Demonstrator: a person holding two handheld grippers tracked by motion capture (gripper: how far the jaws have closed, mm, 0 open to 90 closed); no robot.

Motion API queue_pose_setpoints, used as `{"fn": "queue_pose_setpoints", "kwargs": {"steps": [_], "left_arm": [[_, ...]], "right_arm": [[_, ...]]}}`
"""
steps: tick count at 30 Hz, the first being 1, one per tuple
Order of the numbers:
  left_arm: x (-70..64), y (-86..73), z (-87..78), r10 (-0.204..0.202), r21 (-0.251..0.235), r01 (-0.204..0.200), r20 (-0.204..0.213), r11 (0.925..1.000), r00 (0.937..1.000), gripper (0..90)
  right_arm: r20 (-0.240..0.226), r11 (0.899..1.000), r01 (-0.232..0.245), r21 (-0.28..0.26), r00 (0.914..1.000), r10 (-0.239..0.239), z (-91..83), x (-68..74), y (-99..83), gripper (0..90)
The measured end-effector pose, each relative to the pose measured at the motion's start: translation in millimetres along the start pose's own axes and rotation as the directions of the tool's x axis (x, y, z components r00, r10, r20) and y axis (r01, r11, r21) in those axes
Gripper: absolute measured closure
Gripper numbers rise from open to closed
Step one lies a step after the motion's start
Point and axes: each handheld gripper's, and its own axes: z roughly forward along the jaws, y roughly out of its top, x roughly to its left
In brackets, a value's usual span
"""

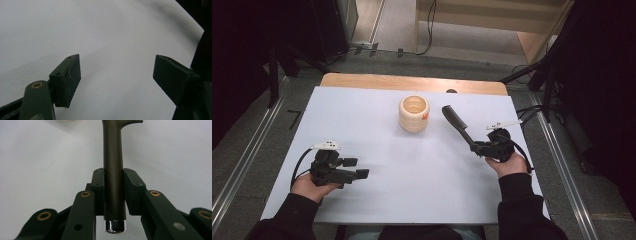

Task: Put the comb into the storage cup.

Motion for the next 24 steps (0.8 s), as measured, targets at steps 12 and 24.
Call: {"fn": "queue_pose_setpoints", "kwargs": {"steps": [12,24], "left_arm": [[-3.5,12.8,-0.3,-0.076,-0.03,0.076,0.013,0.9966,0.997,23.8],[-12.4,29.4,3.1,-0.078,-0.056,0.078,-0.005,0.9954,0.9969,23.7]], "right_arm": [[-0.036,0.992,0.068,-0.103,0.9967,-0.072,-20.9,37.0,14.3,70.4],[-0.102,0.975,0.165,-0.151,0.9782,-0.181,-13.6,87.7,37.2,70.4]]}}
